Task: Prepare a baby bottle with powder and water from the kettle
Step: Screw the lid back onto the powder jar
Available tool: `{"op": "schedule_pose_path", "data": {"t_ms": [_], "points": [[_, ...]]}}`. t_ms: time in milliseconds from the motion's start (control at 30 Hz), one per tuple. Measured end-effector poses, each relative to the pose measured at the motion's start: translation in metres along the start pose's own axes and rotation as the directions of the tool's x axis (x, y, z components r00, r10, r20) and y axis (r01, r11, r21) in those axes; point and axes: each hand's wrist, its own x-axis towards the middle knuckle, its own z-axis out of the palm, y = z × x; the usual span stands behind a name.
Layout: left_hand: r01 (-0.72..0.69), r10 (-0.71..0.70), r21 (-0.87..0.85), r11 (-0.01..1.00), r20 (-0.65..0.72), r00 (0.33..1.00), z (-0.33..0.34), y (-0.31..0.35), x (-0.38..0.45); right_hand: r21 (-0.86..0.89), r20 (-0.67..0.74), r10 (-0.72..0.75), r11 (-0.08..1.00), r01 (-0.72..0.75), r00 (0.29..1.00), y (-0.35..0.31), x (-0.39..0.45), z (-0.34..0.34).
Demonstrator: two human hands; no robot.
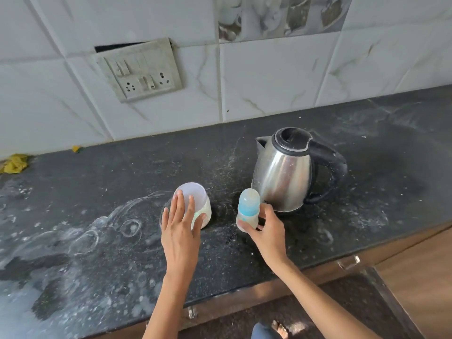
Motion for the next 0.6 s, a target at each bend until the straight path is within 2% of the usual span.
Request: {"op": "schedule_pose_path", "data": {"t_ms": [167, 600], "points": [[-0.001, -0.005, -0.129, 0.992, -0.046, 0.999, 0.0, -0.004, 0.006, -0.074, -0.014, -0.035, 0.997, 0.034, 0.999, -0.018, 0.028, 0.023], [-0.028, 0.012, -0.214, 0.976, -0.073, 0.997, 0.005, -0.013, 0.012, -0.18, -0.049, -0.054, 0.983, 0.045, 0.997, -0.02, 0.038, 0.029]]}}
